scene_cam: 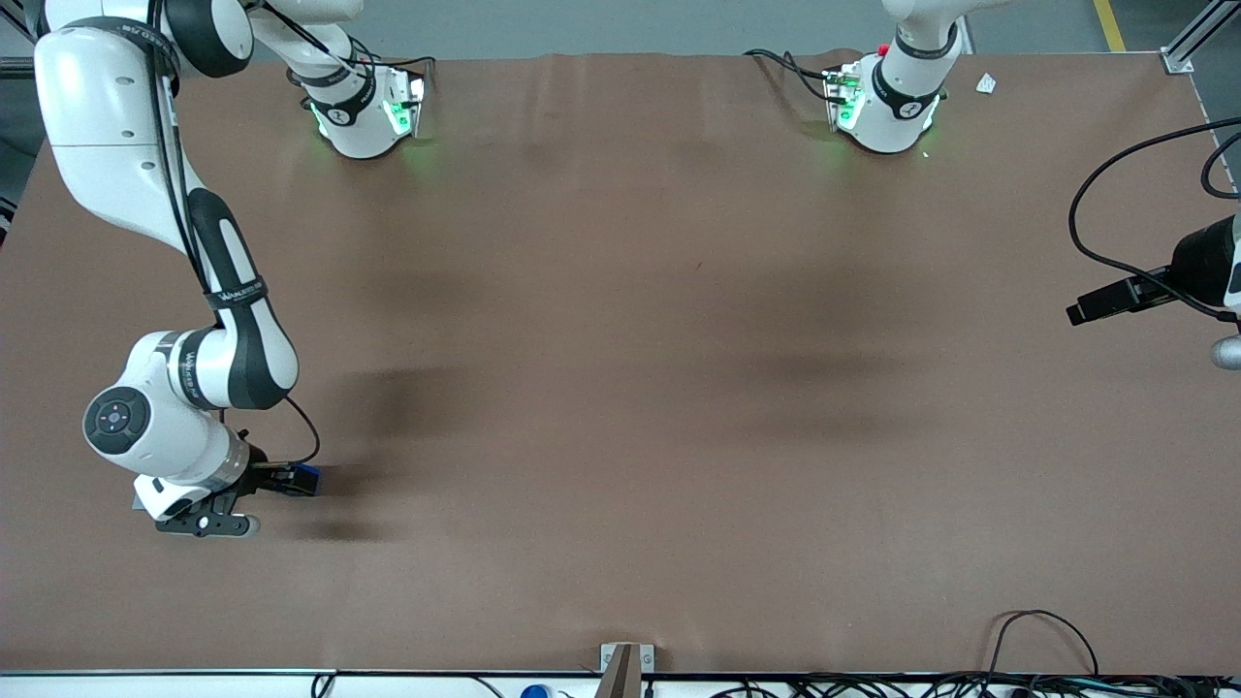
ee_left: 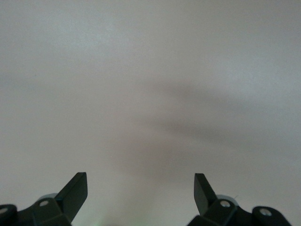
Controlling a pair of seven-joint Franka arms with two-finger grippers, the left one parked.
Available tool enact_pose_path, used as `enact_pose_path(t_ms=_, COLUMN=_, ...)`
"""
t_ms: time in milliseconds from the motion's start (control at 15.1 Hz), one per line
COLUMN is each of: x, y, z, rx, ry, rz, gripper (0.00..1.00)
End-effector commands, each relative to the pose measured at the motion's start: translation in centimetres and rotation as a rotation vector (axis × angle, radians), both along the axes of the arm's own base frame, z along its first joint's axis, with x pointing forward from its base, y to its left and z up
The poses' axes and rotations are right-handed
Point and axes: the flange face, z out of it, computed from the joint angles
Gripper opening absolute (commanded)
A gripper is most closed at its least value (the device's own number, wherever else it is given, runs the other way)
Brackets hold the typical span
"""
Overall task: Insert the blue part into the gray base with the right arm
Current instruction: 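Lift the blue block with the right gripper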
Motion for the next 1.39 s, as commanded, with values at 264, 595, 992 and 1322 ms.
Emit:
enact_pose_path(t_ms=264, x=-1.3, y=-1.7, z=-0.9, rx=-0.005, ry=0.025, rz=-0.012, gripper=0.91)
enact_pose_path(t_ms=595, x=-1.1, y=0.2, z=-0.6, rx=-0.004, ry=0.023, rz=0.005, gripper=0.56)
enact_pose_path(t_ms=992, x=0.1, y=-0.4, z=3.7, rx=-0.009, ry=0.054, rz=0.005, gripper=0.01)
enact_pose_path(t_ms=1322, x=1.0, y=-5.1, z=9.7, rx=-0.024, ry=0.099, rz=0.051, gripper=0.01)
